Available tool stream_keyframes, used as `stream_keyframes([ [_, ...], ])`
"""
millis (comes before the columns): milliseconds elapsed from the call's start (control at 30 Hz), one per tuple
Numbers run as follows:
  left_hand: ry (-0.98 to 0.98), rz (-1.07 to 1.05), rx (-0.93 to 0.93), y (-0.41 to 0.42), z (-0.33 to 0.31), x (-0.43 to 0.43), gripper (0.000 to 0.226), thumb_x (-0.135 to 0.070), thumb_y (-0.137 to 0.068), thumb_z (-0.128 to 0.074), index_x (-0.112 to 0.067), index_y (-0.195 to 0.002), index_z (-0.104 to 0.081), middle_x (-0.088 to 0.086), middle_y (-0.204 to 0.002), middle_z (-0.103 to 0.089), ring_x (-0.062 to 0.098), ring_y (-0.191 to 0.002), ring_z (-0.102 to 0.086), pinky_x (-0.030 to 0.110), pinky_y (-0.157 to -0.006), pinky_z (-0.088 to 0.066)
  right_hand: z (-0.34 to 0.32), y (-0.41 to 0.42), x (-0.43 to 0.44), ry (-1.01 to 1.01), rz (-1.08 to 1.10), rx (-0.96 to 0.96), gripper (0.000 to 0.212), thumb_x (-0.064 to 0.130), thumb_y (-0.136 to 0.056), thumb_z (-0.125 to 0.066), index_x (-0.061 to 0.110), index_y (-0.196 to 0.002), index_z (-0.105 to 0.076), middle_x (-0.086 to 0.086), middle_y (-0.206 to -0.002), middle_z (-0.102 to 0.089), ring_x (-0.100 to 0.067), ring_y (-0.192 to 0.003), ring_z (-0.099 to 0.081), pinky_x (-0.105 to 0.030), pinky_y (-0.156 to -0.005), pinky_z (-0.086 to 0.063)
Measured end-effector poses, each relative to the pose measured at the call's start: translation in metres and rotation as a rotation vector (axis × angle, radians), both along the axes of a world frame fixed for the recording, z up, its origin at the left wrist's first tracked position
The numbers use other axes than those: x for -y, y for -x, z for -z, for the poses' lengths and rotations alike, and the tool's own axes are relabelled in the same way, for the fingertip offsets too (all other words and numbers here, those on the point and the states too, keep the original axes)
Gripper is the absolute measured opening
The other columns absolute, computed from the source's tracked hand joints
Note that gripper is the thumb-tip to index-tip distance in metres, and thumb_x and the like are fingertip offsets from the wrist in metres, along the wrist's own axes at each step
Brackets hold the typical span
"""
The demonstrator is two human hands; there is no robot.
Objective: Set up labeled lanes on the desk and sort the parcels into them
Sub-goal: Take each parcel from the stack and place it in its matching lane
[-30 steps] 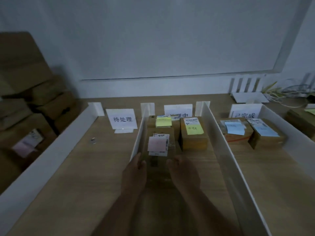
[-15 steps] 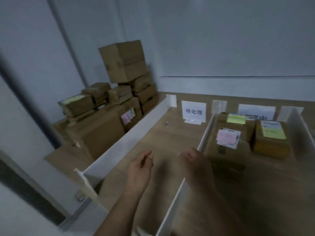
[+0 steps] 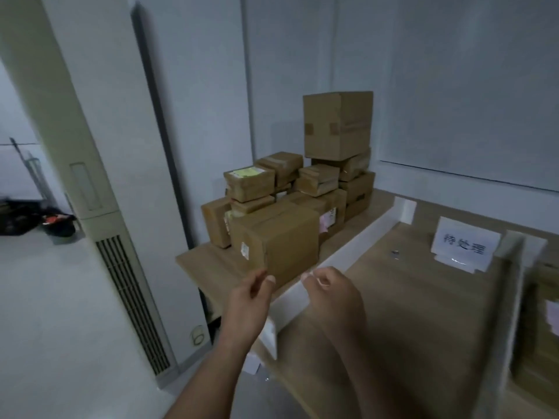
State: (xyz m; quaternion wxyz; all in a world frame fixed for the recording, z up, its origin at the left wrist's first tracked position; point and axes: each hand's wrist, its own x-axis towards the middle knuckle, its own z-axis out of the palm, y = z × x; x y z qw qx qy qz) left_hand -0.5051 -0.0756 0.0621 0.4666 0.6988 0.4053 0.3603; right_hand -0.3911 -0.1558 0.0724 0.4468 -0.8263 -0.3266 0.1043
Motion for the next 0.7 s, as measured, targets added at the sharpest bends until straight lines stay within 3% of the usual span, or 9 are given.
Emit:
stream_keyframes([
  [67,-0.008,-0.008,-0.007,0.022,0.002,-0.035,0.039,-0.035,-0.094,-0.053,-0.022,-0.130,-0.055,-0.011,-0.111,-0.058,0.004,-0.103,-0.053,0.022,-0.090,-0.041,0.001,0.023,-0.038,0.015,-0.015,-0.004,0.041,0.047,-0.092,-0.049,0.022,-0.124,-0.056,0.003,-0.118,-0.060,-0.014,-0.106,-0.055,-0.032,-0.091,-0.045],
  [200,-0.015,-0.002,-0.065,0.052,0.011,-0.104,0.043,-0.039,-0.093,-0.053,-0.022,-0.133,-0.052,-0.005,-0.120,-0.061,0.009,-0.105,-0.054,0.035,-0.096,-0.048,0.008,0.060,-0.103,0.006,-0.040,-0.055,0.040,0.045,-0.093,-0.048,0.020,-0.123,-0.055,0.006,-0.101,-0.057,-0.010,-0.095,-0.053,-0.029,-0.082,-0.044],
  [400,-0.014,0.044,-0.127,0.061,0.027,-0.186,0.046,-0.041,-0.092,-0.052,-0.021,-0.134,-0.049,0.000,-0.123,-0.058,0.012,-0.106,-0.054,0.038,-0.093,-0.049,0.023,0.079,-0.175,-0.001,0.066,-0.089,0.052,0.054,-0.086,-0.048,0.015,-0.119,-0.057,-0.005,-0.105,-0.062,-0.018,-0.093,-0.057,-0.033,-0.076,-0.047],
  [500,-0.038,0.084,-0.148,0.047,0.031,-0.218,0.043,-0.040,-0.093,-0.051,-0.020,-0.131,-0.051,0.001,-0.124,-0.059,0.015,-0.109,-0.056,0.041,-0.093,-0.050,0.025,0.067,-0.199,-0.016,0.156,-0.095,0.065,0.060,-0.083,-0.044,0.012,-0.125,-0.054,-0.008,-0.118,-0.058,-0.020,-0.100,-0.055,-0.031,-0.079,-0.045],
  [600,-0.017,0.150,-0.121,0.024,0.029,-0.248,0.037,-0.040,-0.093,-0.051,-0.024,-0.126,-0.053,-0.001,-0.119,-0.061,0.012,-0.103,-0.058,0.042,-0.092,-0.050,0.029,0.041,-0.222,-0.048,0.243,-0.129,0.058,0.047,-0.091,-0.053,0.011,-0.135,-0.044,-0.009,-0.127,-0.050,-0.016,-0.099,-0.047,-0.028,-0.078,-0.038],
  [700,-0.051,0.204,-0.127,-0.002,0.031,-0.283,0.035,-0.034,-0.094,-0.052,-0.021,-0.126,-0.054,-0.001,-0.120,-0.060,0.015,-0.106,-0.058,0.042,-0.093,-0.050,0.033,0.013,-0.246,-0.063,0.324,-0.156,0.066,0.052,-0.091,-0.052,0.015,-0.142,-0.033,-0.009,-0.140,-0.041,-0.021,-0.115,-0.045,-0.036,-0.088,-0.041],
])
